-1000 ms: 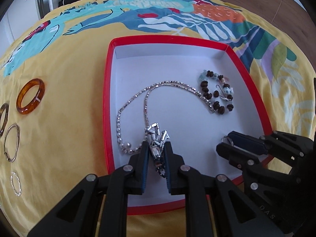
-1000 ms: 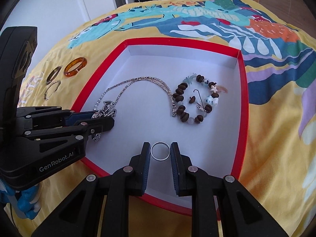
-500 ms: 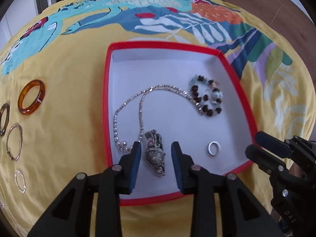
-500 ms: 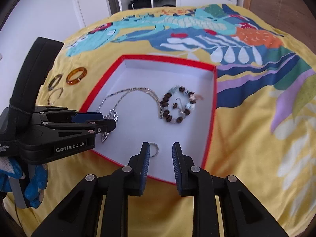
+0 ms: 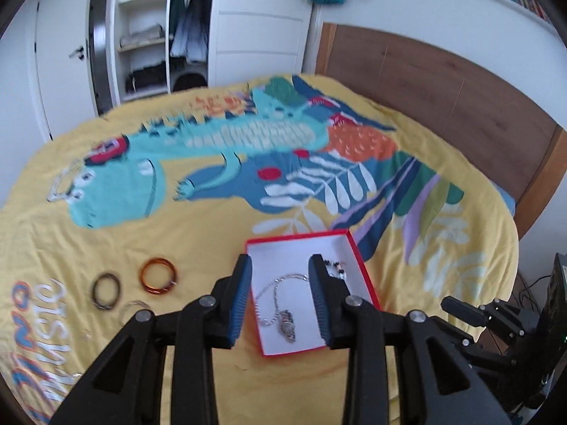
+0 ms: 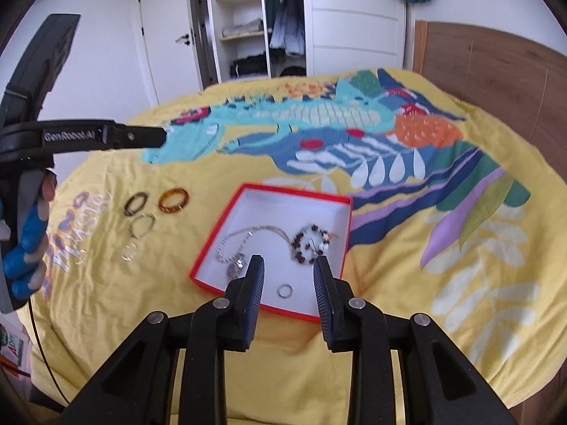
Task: Organize jewelry
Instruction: 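Lift both open tools away from the box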
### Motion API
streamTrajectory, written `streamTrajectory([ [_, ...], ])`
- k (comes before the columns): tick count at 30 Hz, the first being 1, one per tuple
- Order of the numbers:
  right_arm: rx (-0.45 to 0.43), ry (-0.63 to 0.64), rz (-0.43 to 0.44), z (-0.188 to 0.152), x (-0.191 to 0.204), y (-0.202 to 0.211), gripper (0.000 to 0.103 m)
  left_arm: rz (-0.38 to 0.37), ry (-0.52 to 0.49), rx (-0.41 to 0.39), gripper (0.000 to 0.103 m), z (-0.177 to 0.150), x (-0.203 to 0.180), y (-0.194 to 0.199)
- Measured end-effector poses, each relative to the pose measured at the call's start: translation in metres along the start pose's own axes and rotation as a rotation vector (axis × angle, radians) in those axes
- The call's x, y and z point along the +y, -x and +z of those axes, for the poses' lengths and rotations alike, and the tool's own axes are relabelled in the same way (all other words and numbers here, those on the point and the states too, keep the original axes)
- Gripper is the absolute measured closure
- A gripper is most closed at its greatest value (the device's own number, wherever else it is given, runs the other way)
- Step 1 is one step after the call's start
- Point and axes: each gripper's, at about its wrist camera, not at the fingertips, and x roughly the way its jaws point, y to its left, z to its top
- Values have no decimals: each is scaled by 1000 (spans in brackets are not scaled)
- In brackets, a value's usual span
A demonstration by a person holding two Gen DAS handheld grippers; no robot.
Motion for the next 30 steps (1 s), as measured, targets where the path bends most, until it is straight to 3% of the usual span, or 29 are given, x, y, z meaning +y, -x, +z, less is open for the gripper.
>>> streamTrajectory([
  [6, -101, 16, 32, 18, 35, 58, 74, 90, -6, -83, 72, 3, 28, 92],
  [12, -181, 49, 74, 27, 75, 110, 73, 189, 11, -156, 71, -14, 61, 174],
  [15, -215, 73, 96, 27, 97, 132, 72, 233, 32, -188, 59, -29, 79, 206],
  [22, -282, 114, 147, 31, 139, 173, 68, 295, 78, -218, 58, -61, 116, 255],
  [30, -311, 124, 167, 34, 159, 184, 65, 347, 147, -226, 58, -90, 158, 272],
])
